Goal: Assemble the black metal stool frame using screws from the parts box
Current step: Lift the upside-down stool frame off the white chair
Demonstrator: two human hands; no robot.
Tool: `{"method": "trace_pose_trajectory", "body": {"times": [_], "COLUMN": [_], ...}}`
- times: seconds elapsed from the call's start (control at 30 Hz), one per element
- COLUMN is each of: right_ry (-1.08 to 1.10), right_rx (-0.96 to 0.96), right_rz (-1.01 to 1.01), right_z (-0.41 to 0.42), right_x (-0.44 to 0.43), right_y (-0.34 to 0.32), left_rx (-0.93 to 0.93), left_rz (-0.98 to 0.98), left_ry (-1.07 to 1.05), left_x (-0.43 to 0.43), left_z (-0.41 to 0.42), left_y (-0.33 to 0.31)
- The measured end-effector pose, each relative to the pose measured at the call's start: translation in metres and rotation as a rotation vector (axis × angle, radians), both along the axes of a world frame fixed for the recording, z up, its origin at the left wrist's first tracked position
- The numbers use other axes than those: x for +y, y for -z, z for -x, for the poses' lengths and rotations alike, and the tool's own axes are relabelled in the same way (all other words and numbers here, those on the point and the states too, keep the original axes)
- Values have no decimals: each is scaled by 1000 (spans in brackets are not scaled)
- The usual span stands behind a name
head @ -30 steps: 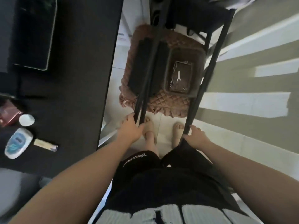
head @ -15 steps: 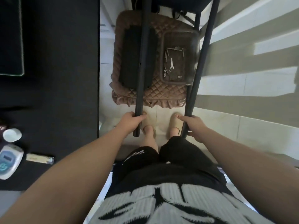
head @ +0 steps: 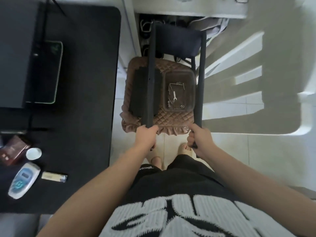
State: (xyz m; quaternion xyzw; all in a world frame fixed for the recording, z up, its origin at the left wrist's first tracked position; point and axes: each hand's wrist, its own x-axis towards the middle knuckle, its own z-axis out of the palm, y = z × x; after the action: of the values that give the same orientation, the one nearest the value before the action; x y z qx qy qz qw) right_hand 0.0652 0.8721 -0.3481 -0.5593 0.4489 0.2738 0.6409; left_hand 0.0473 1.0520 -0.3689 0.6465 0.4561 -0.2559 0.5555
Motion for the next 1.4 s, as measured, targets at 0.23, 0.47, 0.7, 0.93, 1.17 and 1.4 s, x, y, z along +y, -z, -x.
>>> {"method": "trace_pose_trajectory", "body": {"times": [0.23,0.47,0.7,0.93,1.17,1.4], "right_ry": [-21,-65,-52,38,165,390], "right_rx": [-127,-302,-498,-788,-1074,-1207], "right_rz": [-9,-17,-12,-19,41,188], "right_z": [12,16,36,45,44,45], "right_x": [-1,-3,-8,-6,-21,-89], "right_y": [-43,-92,-132,-182,-241,-283], "left_rx": [-115,-250,-492,-718,-999,-1227], "left_rz": [-33,-29,-10,87,149,241], "left_ry": [7,5,35,72,210,380], "left_x": [3,0,-9,-24,-54,-131], "left_z": [17,21,33,31,5,-29], "left_y": [-31,-81,-130,-185,-241,-289]}}
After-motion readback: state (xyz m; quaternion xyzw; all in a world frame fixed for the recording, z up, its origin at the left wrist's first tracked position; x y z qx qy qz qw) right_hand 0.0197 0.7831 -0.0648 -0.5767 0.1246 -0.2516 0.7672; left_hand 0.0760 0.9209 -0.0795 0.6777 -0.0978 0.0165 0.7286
